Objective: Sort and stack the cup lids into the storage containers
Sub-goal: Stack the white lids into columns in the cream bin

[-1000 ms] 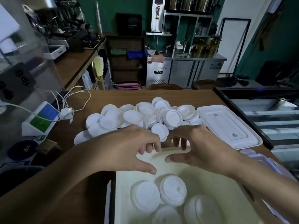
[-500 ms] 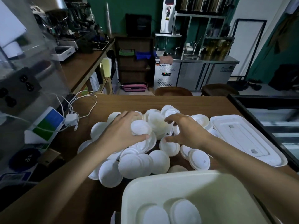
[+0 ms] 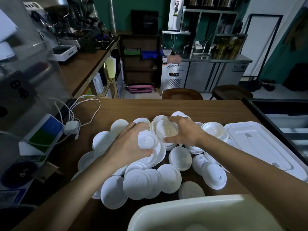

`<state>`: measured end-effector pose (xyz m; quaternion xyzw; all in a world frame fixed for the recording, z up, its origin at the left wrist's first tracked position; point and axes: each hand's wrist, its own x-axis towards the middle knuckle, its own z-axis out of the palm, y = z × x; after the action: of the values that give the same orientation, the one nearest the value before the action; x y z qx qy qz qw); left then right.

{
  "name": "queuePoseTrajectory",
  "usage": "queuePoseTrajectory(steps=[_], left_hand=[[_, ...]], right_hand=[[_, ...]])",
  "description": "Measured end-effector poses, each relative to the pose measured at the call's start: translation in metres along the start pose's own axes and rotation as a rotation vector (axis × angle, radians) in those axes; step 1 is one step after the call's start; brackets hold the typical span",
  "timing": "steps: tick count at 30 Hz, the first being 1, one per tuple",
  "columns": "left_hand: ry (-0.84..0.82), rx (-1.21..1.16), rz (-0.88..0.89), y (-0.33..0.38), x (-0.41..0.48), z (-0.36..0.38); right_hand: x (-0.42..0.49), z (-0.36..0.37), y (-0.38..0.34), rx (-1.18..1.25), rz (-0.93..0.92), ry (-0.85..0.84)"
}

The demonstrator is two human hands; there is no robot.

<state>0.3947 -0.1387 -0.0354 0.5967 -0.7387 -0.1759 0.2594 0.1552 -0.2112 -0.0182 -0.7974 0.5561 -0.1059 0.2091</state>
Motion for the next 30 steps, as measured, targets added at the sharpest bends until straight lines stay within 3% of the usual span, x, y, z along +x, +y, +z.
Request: queuePoseTrajectory(steps=[21, 30], left_hand=[[0.065, -0.1, 0.102, 0.018, -0.033, -0.034], [-0.01, -0.188, 0.213, 0.066, -0.075, -0.074]], right_hand=[[-0.03, -0.023, -0.013, 0.241, -0.048, 0.046], [-0.107, -0.05, -0.031, 0.274, -0.136, 0.15]])
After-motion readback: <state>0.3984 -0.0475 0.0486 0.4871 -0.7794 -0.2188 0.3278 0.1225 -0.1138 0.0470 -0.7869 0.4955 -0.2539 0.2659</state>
